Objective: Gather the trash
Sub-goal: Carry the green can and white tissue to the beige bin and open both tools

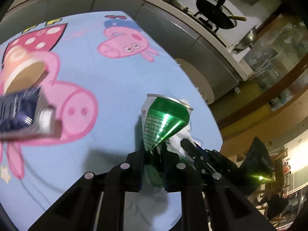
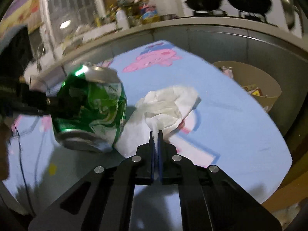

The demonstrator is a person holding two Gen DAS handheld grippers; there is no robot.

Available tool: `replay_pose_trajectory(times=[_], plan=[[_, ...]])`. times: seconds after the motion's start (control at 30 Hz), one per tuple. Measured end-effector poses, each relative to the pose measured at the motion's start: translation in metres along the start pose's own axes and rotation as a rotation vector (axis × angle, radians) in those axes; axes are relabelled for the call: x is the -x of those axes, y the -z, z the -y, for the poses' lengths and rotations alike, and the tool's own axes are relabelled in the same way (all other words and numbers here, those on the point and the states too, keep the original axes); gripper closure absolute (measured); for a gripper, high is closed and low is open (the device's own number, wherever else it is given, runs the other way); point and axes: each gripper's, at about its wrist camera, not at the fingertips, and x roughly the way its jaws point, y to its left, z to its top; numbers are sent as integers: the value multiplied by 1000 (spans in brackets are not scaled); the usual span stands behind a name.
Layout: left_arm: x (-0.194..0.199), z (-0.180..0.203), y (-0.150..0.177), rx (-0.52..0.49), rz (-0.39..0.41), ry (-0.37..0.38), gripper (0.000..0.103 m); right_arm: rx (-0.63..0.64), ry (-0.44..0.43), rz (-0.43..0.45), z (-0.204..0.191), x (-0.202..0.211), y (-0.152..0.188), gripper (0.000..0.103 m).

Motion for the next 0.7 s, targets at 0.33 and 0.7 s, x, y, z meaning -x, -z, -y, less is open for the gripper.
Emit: replay_pose_trajectory(times=[0.33,0.7], plan=[[-33,62,-71,-51,41,107,88,-231,12,93,100,11,-70,101],[-121,108,-142,-86,32,112,88,-365,72,89,190,-12,-115,101]])
